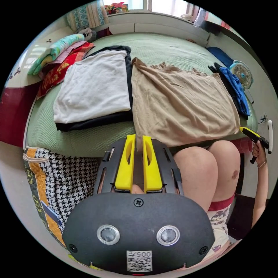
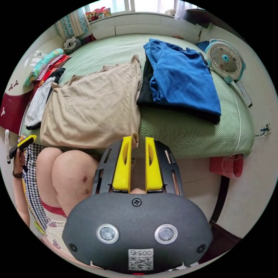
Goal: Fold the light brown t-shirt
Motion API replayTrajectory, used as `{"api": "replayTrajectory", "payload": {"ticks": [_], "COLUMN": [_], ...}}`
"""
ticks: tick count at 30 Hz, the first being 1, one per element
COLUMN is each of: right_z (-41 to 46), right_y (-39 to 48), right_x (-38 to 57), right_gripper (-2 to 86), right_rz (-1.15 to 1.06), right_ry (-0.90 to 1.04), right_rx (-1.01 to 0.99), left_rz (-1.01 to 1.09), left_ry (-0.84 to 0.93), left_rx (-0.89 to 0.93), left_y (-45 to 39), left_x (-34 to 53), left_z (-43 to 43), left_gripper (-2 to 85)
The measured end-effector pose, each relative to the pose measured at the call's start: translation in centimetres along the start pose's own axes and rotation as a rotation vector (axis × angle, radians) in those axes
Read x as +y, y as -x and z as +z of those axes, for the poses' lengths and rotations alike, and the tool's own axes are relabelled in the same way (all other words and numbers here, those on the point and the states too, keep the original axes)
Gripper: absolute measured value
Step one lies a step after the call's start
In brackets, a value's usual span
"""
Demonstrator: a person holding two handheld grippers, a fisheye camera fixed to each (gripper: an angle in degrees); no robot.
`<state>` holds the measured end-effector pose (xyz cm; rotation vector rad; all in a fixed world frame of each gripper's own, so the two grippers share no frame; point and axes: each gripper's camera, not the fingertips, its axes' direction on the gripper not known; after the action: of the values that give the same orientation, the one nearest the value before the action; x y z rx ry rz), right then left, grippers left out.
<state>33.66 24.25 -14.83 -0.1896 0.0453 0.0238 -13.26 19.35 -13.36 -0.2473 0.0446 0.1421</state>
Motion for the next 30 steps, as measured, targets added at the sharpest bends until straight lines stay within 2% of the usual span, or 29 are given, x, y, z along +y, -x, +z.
{"api": "replayTrajectory", "payload": {"ticks": [9, 12, 16, 21, 25, 30], "right_z": [-4.9, -6.0, -7.3, -8.2, -8.1, -7.1], "right_y": [-4.8, -6.3, -8.4, -10.3, -11.1, -11.0], "right_x": [2.5, 3.2, 3.7, 3.3, 2.2, 0.0], "right_gripper": [8.2, 8.2, 8.2, 8.0, 7.5, 7.6], "right_rz": [0.044, 0.063, 0.085, 0.096, 0.079, 0.051], "right_ry": [-0.076, -0.093, -0.113, -0.13, -0.13, -0.116], "right_rx": [0.055, 0.044, 0.029, 0.024, 0.023, 0.01], "left_rz": [0.39, 0.453, 0.472, 0.391, 0.324, 0.338], "left_ry": [-0.078, -0.053, -0.042, -0.019, 0.069, 0.095], "left_rx": [0.239, 0.296, 0.272, 0.215, 0.12, 0.07], "left_y": [-23.8, -31.0, -38.5, -42.5, -43.6, -44.2], "left_x": [-2.8, -3.5, -4.2, -5.4, -6.7, -7.3], "left_z": [-4.6, -4.0, -2.3, 0.2, 3.8, 3.6], "left_gripper": [11.2, 11.9, 12.6, 12.9, 12.0, 8.8]}}
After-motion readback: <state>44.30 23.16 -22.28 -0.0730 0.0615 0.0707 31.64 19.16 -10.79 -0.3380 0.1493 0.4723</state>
